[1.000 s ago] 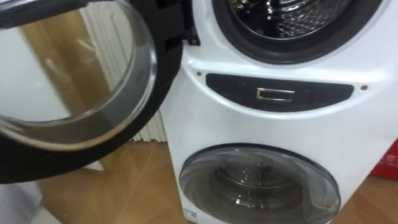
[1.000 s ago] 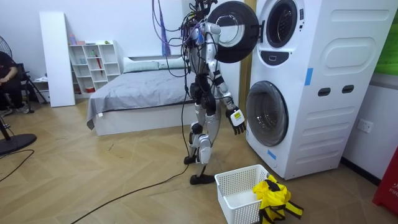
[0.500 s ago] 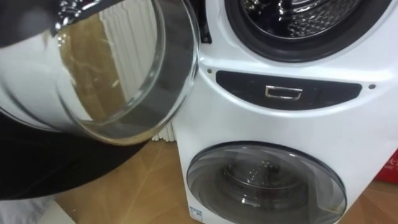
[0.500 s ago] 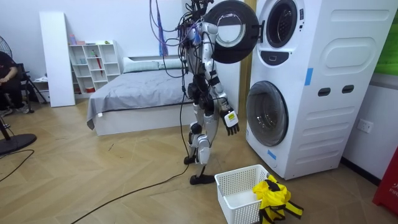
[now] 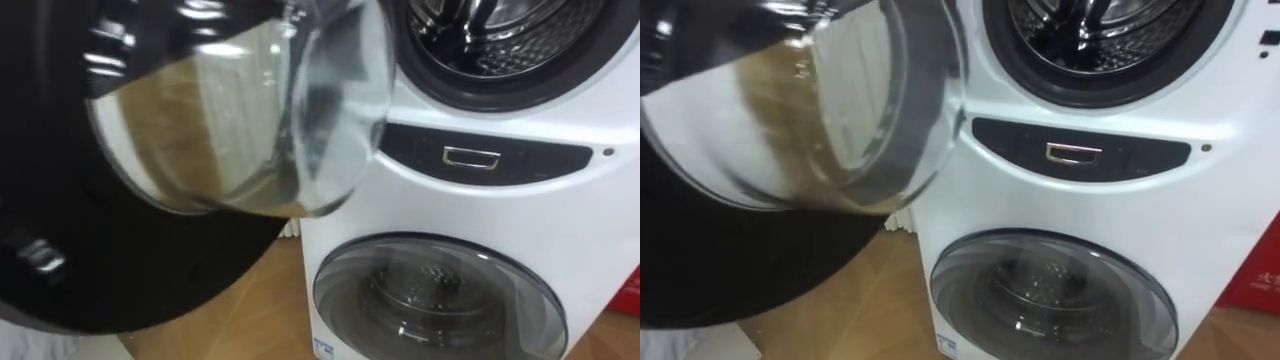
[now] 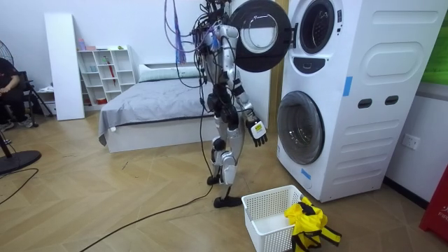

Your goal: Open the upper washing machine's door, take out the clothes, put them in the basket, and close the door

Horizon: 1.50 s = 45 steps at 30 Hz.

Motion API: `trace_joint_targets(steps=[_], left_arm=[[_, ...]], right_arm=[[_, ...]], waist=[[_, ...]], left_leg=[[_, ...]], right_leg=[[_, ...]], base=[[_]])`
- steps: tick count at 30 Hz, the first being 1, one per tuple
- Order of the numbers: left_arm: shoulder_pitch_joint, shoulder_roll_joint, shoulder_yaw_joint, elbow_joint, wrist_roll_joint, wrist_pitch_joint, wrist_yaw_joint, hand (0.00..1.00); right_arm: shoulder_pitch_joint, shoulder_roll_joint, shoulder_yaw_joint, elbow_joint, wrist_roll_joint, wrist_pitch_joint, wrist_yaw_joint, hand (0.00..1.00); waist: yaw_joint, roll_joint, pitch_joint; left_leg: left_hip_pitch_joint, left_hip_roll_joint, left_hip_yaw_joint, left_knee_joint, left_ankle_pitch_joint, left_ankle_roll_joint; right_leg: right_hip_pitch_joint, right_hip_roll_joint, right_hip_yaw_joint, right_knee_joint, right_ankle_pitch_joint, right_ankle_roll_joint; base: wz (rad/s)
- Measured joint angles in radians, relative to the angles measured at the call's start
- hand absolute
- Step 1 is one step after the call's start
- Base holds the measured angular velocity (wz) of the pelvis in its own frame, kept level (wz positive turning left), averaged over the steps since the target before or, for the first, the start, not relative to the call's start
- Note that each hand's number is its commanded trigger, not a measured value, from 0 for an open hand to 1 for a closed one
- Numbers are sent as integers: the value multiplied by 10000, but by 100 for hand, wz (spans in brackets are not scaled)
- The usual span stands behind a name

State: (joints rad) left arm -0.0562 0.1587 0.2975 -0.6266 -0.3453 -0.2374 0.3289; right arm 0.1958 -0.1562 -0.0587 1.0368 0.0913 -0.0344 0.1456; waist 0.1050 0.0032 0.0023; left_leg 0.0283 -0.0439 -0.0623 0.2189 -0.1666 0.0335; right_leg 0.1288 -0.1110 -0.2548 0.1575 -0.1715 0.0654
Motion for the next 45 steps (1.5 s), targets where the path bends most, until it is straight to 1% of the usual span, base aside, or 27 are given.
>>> trace_joint_targets(steps=[1,2,3,4,5,6,7,8,9,10,11,12,13,15,16,18,20,22,25,26,28,32,34,38,40,44,45], left_arm=[[239,-102,-370,44,-129,-233,-235,0],[381,-174,-596,47,-179,-361,-351,0],[760,-254,-1063,152,-178,-546,-686,0],[1235,-195,-1790,564,-146,-548,-1183,0],[1442,-180,-2174,866,-171,-457,-1376,0],[1721,-204,-2888,1404,-114,-60,-1720,0],[1887,-202,-3489,1921,-152,323,-2021,0],[1942,-201,-3736,2039,-153,534,-2147,0],[2049,-175,-4145,2154,-151,754,-2474,0],[2096,-130,-4476,2193,-136,868,-2844,0],[2095,-75,-4657,2207,-134,883,-3013,0],[2042,39,-5004,2197,-133,882,-3337,0],[1936,100,-5331,2197,-114,882,-3632,0],[1891,96,-5618,2207,-83,794,-3806,0],[1870,110,-5821,2208,-83,789,-3861,0],[1826,125,-6108,2235,-30,786,-4023,0],[1785,165,-6519,2398,34,788,-4318,0],[1727,319,-7283,2570,76,825,-4780,0],[1480,384,-8128,2807,461,888,-5376,0],[1380,390,-8288,2887,468,903,-5462,0],[1059,396,-8789,3115,561,1015,-5748,0],[656,393,-9375,3666,694,1073,-6231,0],[450,396,-9584,4060,1078,1274,-6491,0],[260,378,-9876,4469,1898,1551,-6711,0],[-34,247,-10093,4953,2277,1679,-6744,0],[-23,16,-10104,5696,2849,1858,-6658,0],[8,1,-10082,6197,3039,1866,-6576,0]], right_arm=[[-126,15,2,154,-2,-53,-15,0],[-195,17,1,224,-2,-82,-18,0],[-303,33,19,309,35,-115,-23,0],[-433,51,161,475,161,-171,-42,0],[-507,67,255,566,233,-192,-66,0],[-630,115,441,636,288,-199,-139,0],[-760,176,603,642,286,-216,-159,0],[-825,203,686,643,287,-240,-160,0],[-925,272,778,647,250,-321,-158,0],[-960,291,817,647,195,-331,-146,0],[-956,279,837,658,199,-331,-149,0],[-995,247,938,674,243,-334,-178,0],[-1034,199,1149,694,251,-394,-249,0],[-1104,182,1382,884,245,-533,-267,0],[-1181,184,1528,987,219,-545,-250,0],[-1339,185,1589,1145,227,-681,-171,0],[-1494,183,1711,1362,248,-807,-108,0],[-1671,184,1996,1367,282,-886,-105,0],[-1760,173,2282,1349,278,-978,-30,0],[-1762,165,2343,1351,283,-977,-26,0],[-1759,166,2355,1341,417,-973,-22,0],[-1759,132,2400,1291,686,-961,-31,0],[-1775,118,2424,1280,757,-950,0,0],[-1782,68,2423,1239,785,-806,112,0],[-1824,81,2427,1192,781,-721,106,0],[-1752,86,2425,964,810,-552,67,0],[-1748,98,2423,963,838,-495,25,0]], waist=[[-49,-28,0],[-112,-69,-10],[-241,-118,2],[-343,-170,9],[-425,-196,15],[-593,-294,17],[-835,-329,-17],[-954,-393,-14],[-1166,-543,44],[-1310,-617,30],[-1352,-618,24],[-1397,-627,12],[-1532,-607,8],[-1709,-497,53],[-1826,-389,92],[-1915,-278,132],[-2007,-255,123],[-2183,-272,140],[-2451,-310,155],[-2482,-311,157],[-2733,-287,152],[-3013,-191,150],[-3209,-155,139],[-3335,-185,165],[-3430,-159,154],[-3449,-171,164],[-3438,-139,143]], left_leg=[[1,-23,2,5,36,27],[-8,-39,-4,5,62,39],[-9,-62,-6,-3,103,61],[-14,-62,27,7,115,63],[-36,-61,30,25,114,55],[-143,-58,35,51,117,27],[-275,-54,32,64,144,14],[-362,-44,36,67,154,7],[-526,-34,31,72,177,5],[-642,-25,54,61,202,47],[-698,-18,82,57,204,51],[-710,26,238,75,193,59],[-701,70,357,68,156,71],[-660,114,496,31,97,79],[-656,120,526,-20,97,80],[-555,133,615,-187,98,80],[-438,154,716,-316,97,79],[-355,199,909,-404,78,55],[-352,262,1150,-427,25,38],[-336,273,1203,-432,7,31],[-242,324,1323,-490,-30,2],[-132,401,1537,-531,-75,-49],[-32,452,1641,-592,-84,-65],[80,507,1850,-672,-102,-98],[82,505,1878,-689,-105,-100],[173,519,2007,-758,-109,-106],[190,526,2019,-754,-113,-113]], right_leg=[[0,-20,10,14,15,50],[-1,-35,4,13,15,86],[-1,-47,23,6,31,127],[-11,-51,48,4,58,144],[-23,-50,50,-2,76,140],[-104,-42,53,-16,113,146],[-240,-26,72,-28,158,128],[-321,-14,84,-45,187,122],[-482,5,107,-65,243,90],[-646,28,205,-58,335,-5],[-710,47,275,-62,387,-39],[-774,59,387,-57,448,-73],[-776,67,396,-24,466,-80],[-774,81,409,-44,473,-81],[-771,81,440,-50,472,-80],[-773,83,459,-67,459,-61],[-762,95,525,-67,436,-27],[-807,122,598,-69,433,-25],[-944,171,740,-59,437,-30],[-954,188,838,-66,438,-31],[-959,245,951,-69,439,-34],[-949,327,1152,-67,439,-35],[-949,365,1182,-60,440,-36],[-951,422,1310,-46,430,-68],[-953,422,1310,-53,430,-68],[-949,446,1405,-73,422,-81],[-942,451,1416,-66,423,-82]], base=[[4],[0],[0],[0],[-5],[0],[0],[-3],[-10],[-13],[-28],[-31],[-29],[-13],[0],[-6],[-17],[-25],[-25],[-30],[-23],[-19],[-12],[-17],[-4],[-10],[-5]])
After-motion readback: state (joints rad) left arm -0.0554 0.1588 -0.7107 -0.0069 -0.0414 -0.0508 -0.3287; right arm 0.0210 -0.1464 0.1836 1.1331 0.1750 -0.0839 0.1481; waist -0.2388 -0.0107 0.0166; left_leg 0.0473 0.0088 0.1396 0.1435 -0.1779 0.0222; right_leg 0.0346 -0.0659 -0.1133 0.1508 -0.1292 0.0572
